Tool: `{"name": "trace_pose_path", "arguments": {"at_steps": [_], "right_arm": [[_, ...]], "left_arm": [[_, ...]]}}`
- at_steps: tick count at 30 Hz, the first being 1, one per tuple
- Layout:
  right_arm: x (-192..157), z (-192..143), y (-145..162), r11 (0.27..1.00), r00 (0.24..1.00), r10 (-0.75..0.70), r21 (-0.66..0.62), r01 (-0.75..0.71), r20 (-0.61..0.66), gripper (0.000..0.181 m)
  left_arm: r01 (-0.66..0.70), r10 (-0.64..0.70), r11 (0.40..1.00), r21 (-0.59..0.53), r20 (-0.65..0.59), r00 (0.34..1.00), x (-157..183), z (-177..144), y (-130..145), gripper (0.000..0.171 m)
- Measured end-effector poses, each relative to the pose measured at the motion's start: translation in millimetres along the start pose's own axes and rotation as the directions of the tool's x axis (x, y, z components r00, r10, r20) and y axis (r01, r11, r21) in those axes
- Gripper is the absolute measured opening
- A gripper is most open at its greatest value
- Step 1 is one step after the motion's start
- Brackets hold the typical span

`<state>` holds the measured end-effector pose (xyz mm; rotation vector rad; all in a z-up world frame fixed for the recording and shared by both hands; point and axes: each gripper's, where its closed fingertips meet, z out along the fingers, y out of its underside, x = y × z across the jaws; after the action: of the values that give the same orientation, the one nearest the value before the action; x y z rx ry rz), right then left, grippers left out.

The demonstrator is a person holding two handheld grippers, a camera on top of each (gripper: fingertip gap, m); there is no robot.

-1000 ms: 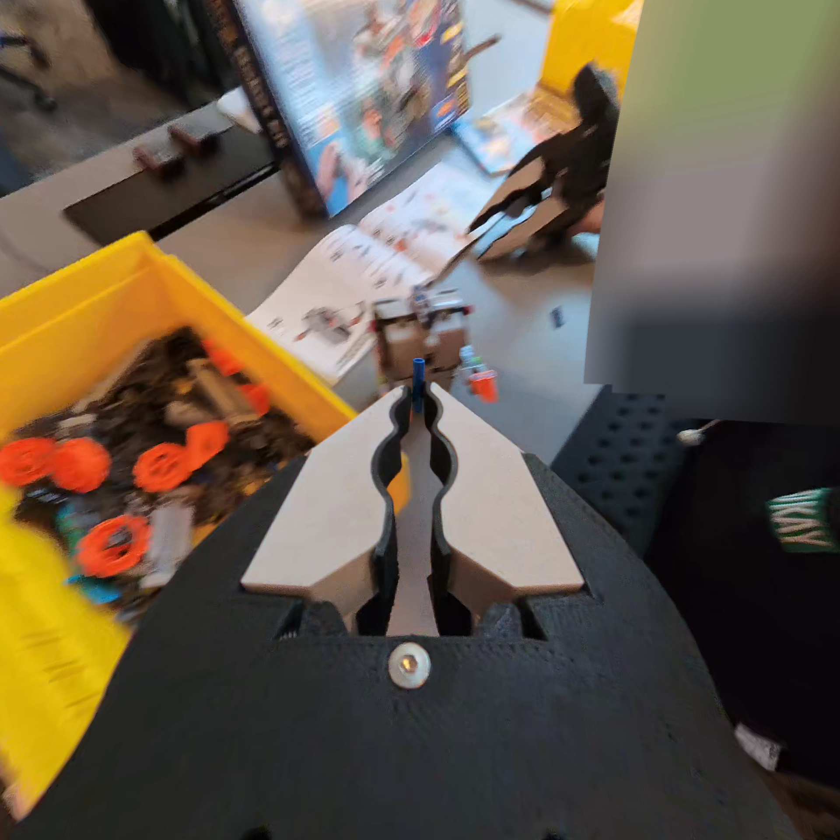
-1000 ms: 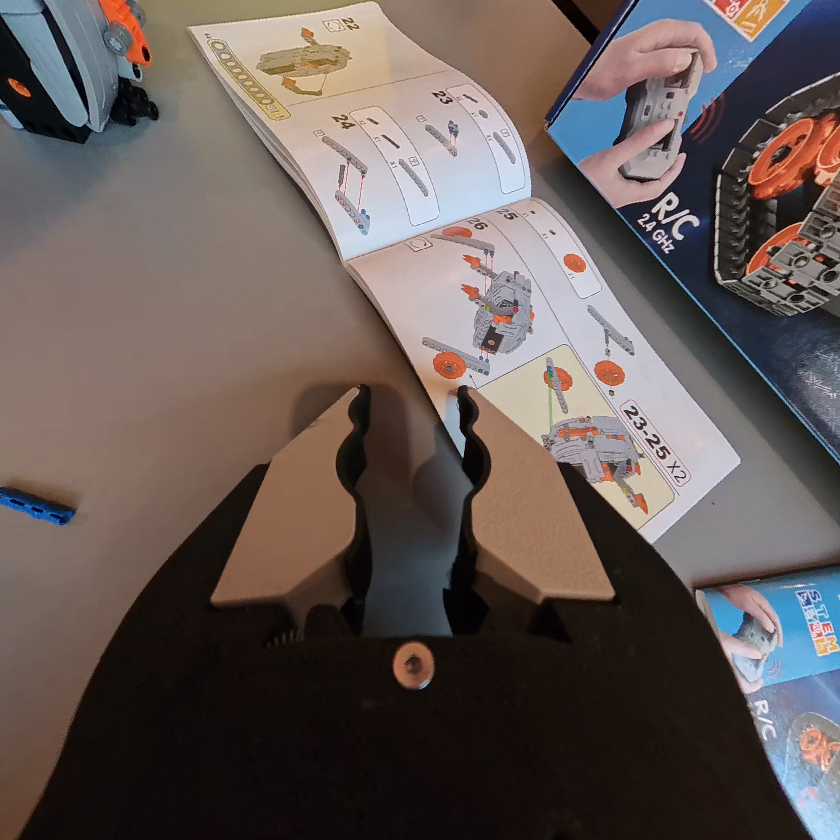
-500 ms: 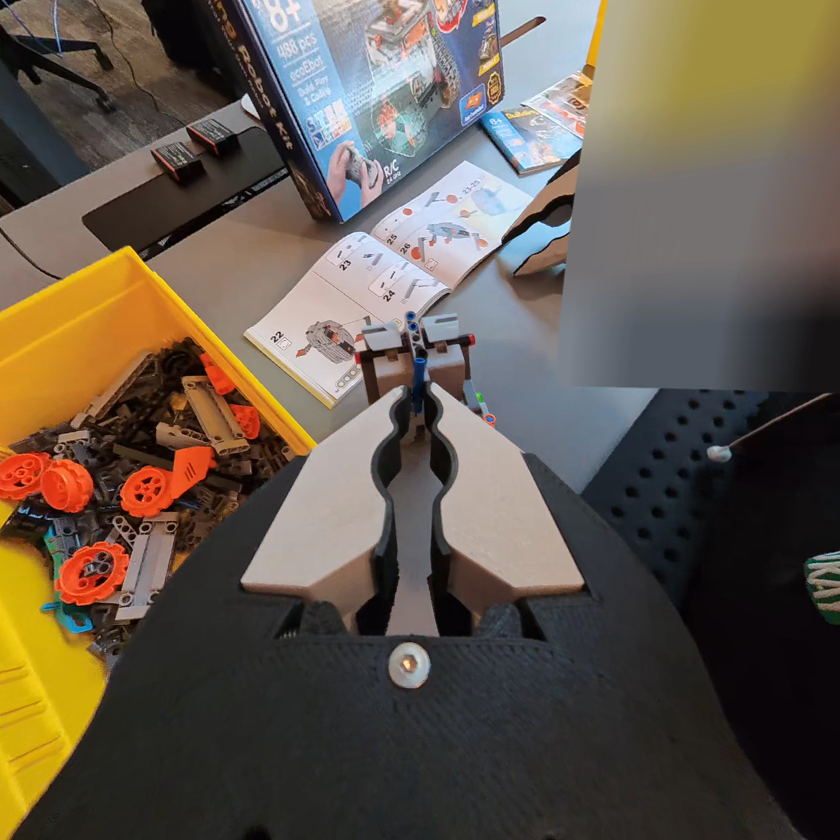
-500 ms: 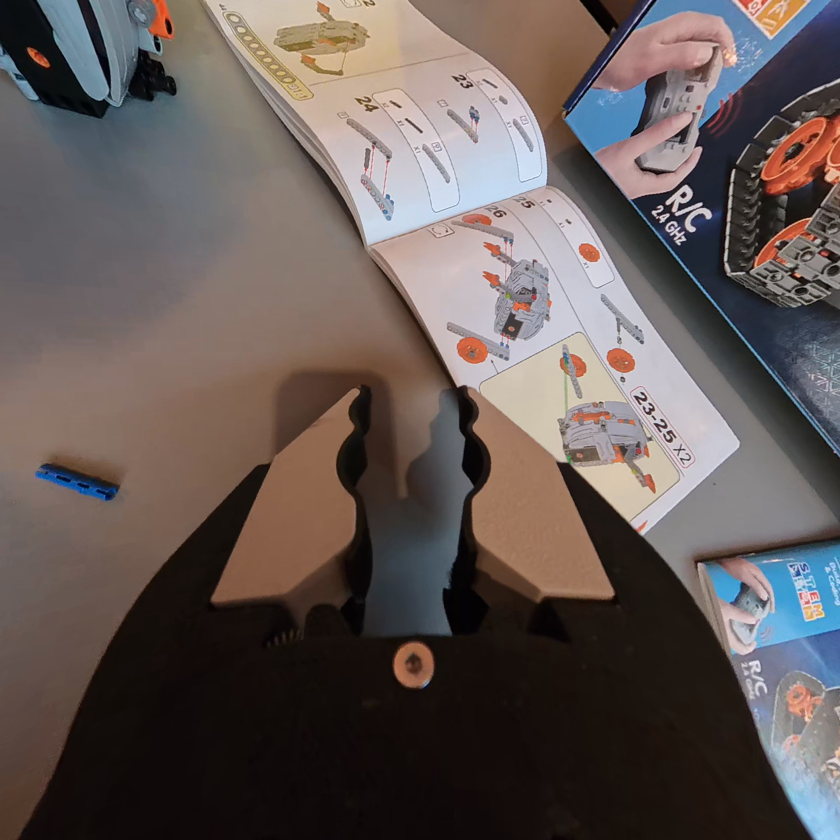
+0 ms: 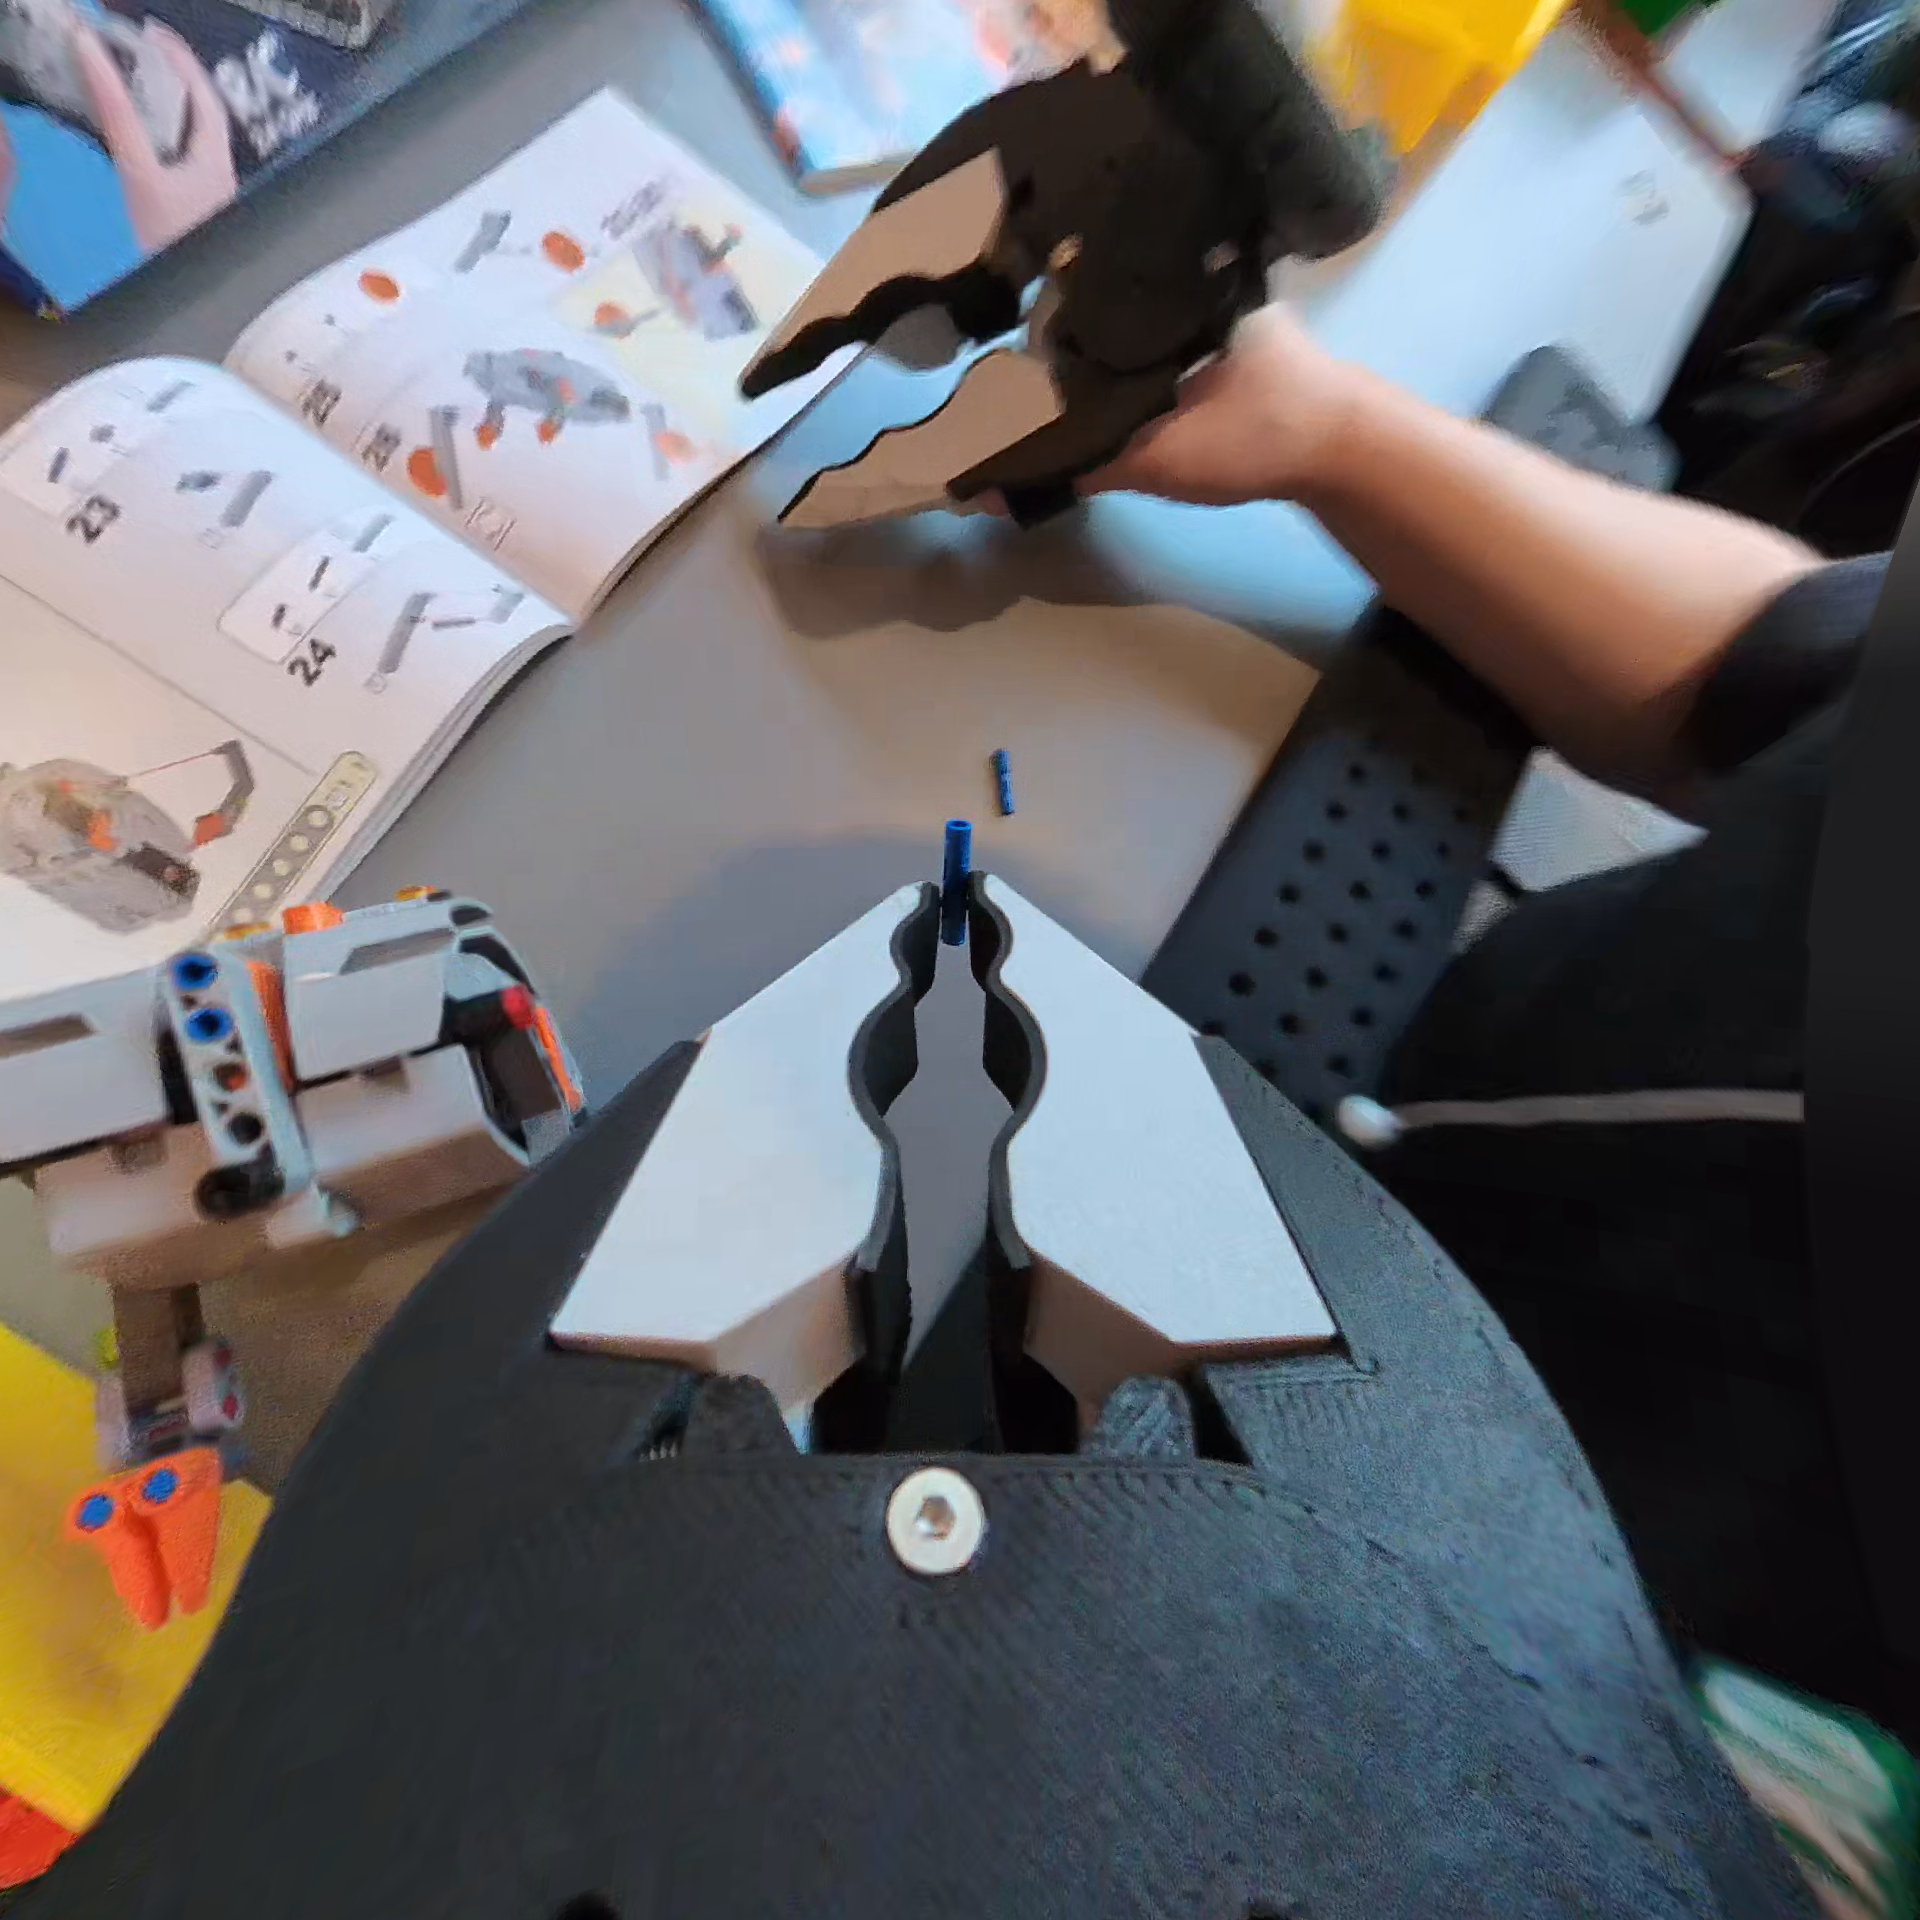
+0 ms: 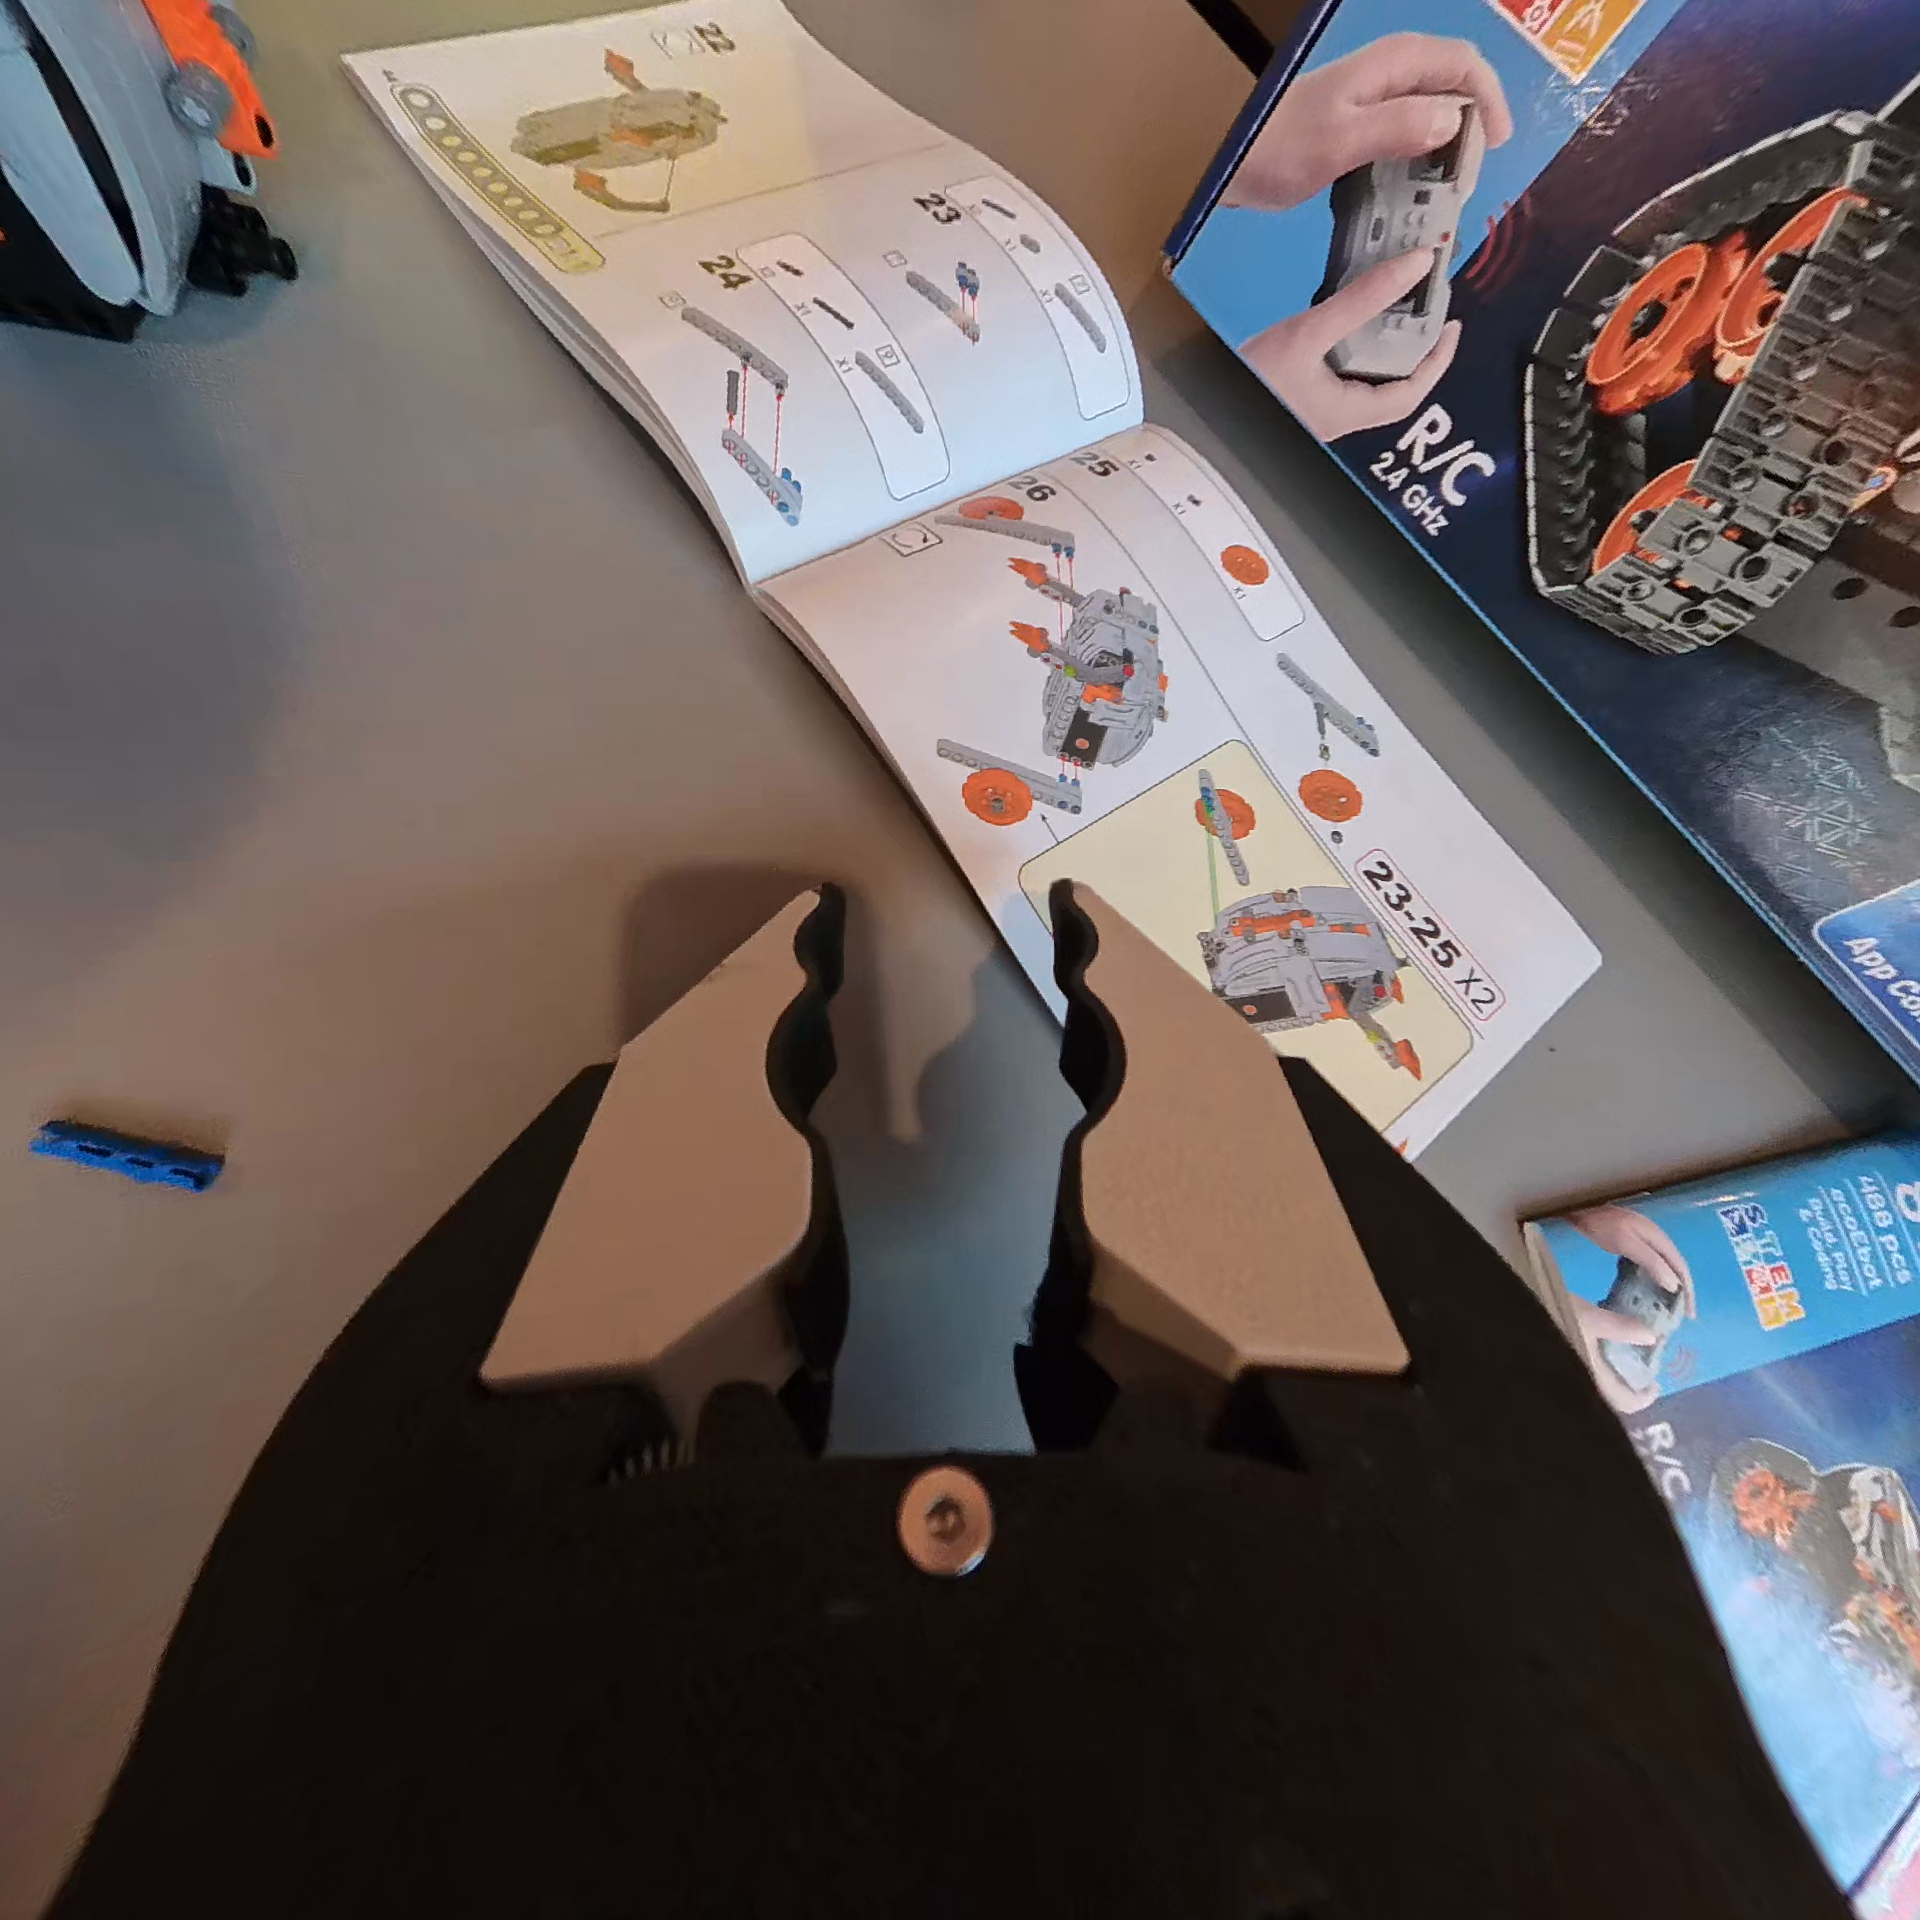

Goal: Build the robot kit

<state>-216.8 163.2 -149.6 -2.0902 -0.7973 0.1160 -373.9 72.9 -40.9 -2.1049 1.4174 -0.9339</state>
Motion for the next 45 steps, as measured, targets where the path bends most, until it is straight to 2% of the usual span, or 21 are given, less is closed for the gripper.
{"name": "trace_pose_path", "arguments": {"at_steps": [3, 4, 9, 13, 22, 27, 30, 33, 36, 39, 40, 41, 42, 45], "right_arm": [[-6.1, -3.4, -7.8, 0.999, 0.999, 0.015, 0.047, -0.016, 0.031, 0.039], [-6.7, -5.0, -10.0, 0.998, 0.999, 0.017, 0.055, -0.018, 0.030, 0.040], [-7.7, -13.2, -18.0, 0.996, 1.000, -0.002, 0.085, 0.000, 0.023, 0.040], [-8.0, -15.9, -20.3, 0.996, 1.000, -0.004, 0.089, 0.002, 0.024, 0.040], [-18.7, -14.3, -21.4, 0.997, 0.998, -0.051, 0.067, 0.048, 0.042, 0.042], [-20.3, -13.9, -18.8, 0.996, 0.996, -0.079, 0.043, 0.077, 0.035, 0.042], [-22.1, -15.6, -20.2, 0.995, 0.995, -0.096, 0.041, 0.094, 0.029, 0.042], [-24.7, -15.7, -20.8, 0.992, 0.993, -0.118, 0.035, 0.118, 0.022, 0.042], [-27.1, -14.0, -20.1, 0.991, 0.991, -0.131, 0.028, 0.131, 0.022, 0.042], [-26.7, -13.2, -20.9, 0.990, 0.990, -0.140, 0.030, 0.140, 0.011, 0.042], [-25.5, -13.2, -21.9, 0.989, 0.990, -0.143, 0.034, 0.142, 0.004, 0.042], [-23.9, -12.9, -22.8, 0.989, 0.990, -0.141, 0.041, 0.141, -0.004, 0.042], [-21.8, -12.5, -23.7, 0.990, 0.991, -0.136, 0.048, 0.136, -0.011, 0.041], [-10.8, -10.2, -24.9, 0.993, 0.996, -0.085, 0.079, 0.087, -0.033, 0.041]], "left_arm": [[0.035, -0.012, 0.991, -0.128, 0.183, 0.983, -19.6, 33.9, 8.5, 0.003], [0.046, -0.013, 0.988, -0.150, 0.210, 0.978, -21.5, 44.8, 9.1, 0.003], [0.099, -0.065, 0.965, -0.242, 0.145, 0.987, -9.7, 101.1, 18.4, 0.003], [0.134, -0.098, 0.938, -0.319, 0.126, 0.987, -9.1, 129.9, 36.7, 0.003], [0.111, -0.052, 0.931, -0.347, 0.173, 0.983, -16.7, 136.0, 41.4, 0.004], [0.084, -0.014, 0.942, -0.325, 0.211, 0.977, -18.0, 128.4, 37.3, 0.020], [0.016, 0.043, 0.974, -0.226, 0.250, 0.967, -9.6, 96.5, 15.3, 0.019], [-0.080, 0.085, 0.996, -0.027, 0.383, 0.920, -19.4, 30.3, -19.6, 0.017], [-0.155, 0.005, 0.967, 0.202, 0.595, 0.804, -53.7, -73.6, -43.3, 0.020], [-0.246, -0.177, 0.878, 0.412, 0.755, 0.632, -98.4, -193.6, -45.1, 0.033], [-0.255, -0.238, 0.843, 0.474, 0.754, 0.613, -111.1, -223.6, -41.6, 0.038], [-0.237, -0.284, 0.813, 0.531, 0.718, 0.636, -121.7, -242.8, -39.1, 0.048], [-0.194, -0.314, 0.791, 0.581, 0.656, 0.686, -131.4, -252.4, -37.5, 0.059], [-0.011, -0.325, 0.776, 0.630, 0.416, 0.850, -155.2, -246.0, -35.6, 0.065]]}}
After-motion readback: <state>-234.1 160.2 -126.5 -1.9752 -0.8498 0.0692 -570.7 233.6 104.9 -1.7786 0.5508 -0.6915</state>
